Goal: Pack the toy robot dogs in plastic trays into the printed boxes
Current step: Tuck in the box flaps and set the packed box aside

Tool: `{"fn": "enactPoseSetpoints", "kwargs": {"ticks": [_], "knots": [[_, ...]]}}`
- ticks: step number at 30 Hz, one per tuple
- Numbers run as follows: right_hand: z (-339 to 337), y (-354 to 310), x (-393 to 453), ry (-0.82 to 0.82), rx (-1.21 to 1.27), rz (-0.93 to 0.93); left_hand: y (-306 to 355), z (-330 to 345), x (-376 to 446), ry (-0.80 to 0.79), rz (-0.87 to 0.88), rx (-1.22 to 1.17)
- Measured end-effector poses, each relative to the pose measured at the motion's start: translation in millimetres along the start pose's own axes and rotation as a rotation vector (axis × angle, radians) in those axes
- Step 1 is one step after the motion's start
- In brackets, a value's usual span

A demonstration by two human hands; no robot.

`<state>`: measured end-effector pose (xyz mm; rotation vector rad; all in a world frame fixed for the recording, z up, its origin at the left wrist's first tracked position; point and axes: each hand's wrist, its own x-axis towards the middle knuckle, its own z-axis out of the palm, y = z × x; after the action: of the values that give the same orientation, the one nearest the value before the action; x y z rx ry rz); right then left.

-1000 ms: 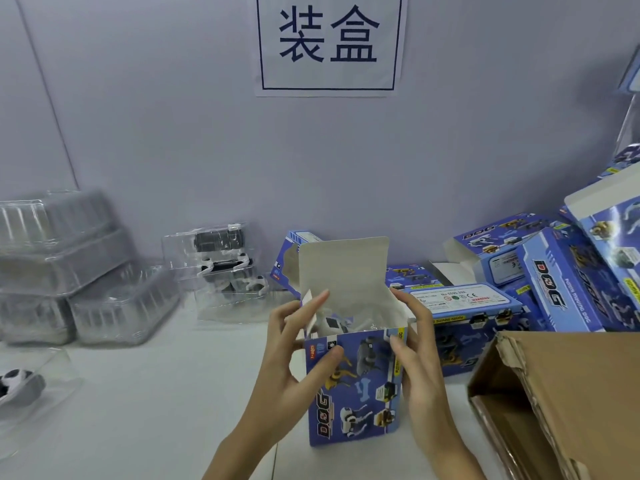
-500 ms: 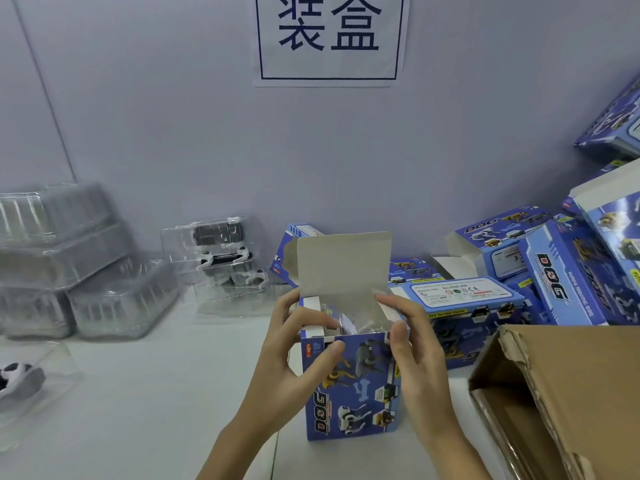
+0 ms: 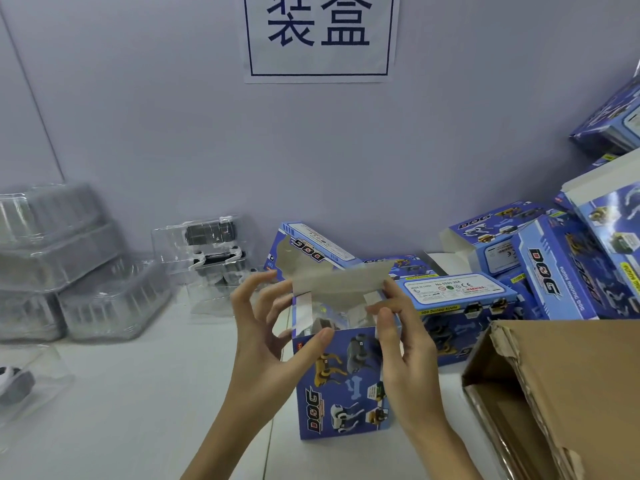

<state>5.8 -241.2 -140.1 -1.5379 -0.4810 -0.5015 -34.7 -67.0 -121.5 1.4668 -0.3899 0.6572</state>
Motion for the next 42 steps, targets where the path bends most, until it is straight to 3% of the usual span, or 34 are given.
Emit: {"fn": "enactPoseSetpoints", "kwargs": {"ticks": [5,8,11,17,30,42], "knots": [[-4.1,-9.5,-3.9,-0.053,0.158,0.057,1.1,-6.8,-4.0,-0.138,-0.067,0.149],[-3.1,-13.6,-9.7,-0.089,0.27,0.052,4.8,-5.5,-6.4,-0.141,-0.086,0.121],[-3.9,-14.6,-10.6,-0.021,0.357,0.1,8.5,-5.8,-5.9,-0.125,-0.12,0.076],[1.0,-12.1,-8.2,-0.035,0.32,-0.01,12.1,1.2,-7.3,-0.084,-0.071,0.1],[-8.0,-13.4,-8.5,-0.072,0.176,-0.056,17.8,-4.0,-3.1,-0.068,-0.113,-0.008],[-1.9,-6.5,-9.1,0.055,-0.102,-0.256,11.0,-8.1,-4.0,-0.101,0.022,0.062]]}}
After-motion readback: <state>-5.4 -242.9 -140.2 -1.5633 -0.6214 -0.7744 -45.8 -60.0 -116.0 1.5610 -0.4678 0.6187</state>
